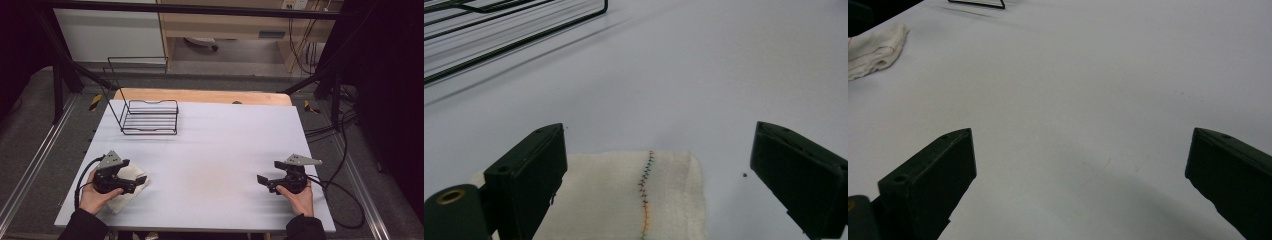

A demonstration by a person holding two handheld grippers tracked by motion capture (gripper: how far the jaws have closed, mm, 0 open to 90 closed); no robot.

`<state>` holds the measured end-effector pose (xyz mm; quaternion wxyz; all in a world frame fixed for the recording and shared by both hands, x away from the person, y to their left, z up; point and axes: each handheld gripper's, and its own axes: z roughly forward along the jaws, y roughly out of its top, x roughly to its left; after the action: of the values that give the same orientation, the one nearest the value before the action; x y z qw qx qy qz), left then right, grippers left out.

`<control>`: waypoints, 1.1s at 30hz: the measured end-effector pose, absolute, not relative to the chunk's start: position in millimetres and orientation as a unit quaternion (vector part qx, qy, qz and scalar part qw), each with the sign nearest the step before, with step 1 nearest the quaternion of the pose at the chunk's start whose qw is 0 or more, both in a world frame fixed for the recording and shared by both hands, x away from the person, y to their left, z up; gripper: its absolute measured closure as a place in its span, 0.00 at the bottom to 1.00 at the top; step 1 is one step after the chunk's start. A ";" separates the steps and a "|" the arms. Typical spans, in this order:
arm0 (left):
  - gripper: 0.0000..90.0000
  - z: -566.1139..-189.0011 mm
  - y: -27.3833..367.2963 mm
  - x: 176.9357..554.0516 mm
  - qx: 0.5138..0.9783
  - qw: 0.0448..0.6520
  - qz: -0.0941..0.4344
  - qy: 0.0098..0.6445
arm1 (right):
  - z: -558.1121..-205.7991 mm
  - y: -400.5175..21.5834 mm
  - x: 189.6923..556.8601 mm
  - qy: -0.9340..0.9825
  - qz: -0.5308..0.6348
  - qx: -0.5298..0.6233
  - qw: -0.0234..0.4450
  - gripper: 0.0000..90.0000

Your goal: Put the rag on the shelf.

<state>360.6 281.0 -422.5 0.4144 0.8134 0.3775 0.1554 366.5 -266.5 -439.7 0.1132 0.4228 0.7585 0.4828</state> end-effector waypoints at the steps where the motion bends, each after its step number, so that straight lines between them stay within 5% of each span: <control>1: 0.10 -422.4 279.4 360.1 0.815 0.412 0.155 0.377 | -439.7 -266.4 366.4 0.758 0.483 0.423 0.114 0.00; 7: 0.15 -421.9 269.9 358.5 0.820 0.403 0.155 0.375 | -440.1 -265.6 366.3 0.760 0.480 0.424 0.114 0.00; 20: 0.53 -429.3 257.2 357.8 0.842 0.362 0.141 0.375 | -440.7 -264.4 366.5 0.763 0.474 0.425 0.113 0.00; 33: 0.74 -437.7 248.8 361.2 0.856 0.320 0.154 0.376 | -440.6 -264.8 366.5 0.763 0.474 0.424 0.114 0.00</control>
<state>361.2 248.8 -437.7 0.3203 0.8557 0.3761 0.1539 366.5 -264.8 -440.6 0.1140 0.4242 0.7631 0.4741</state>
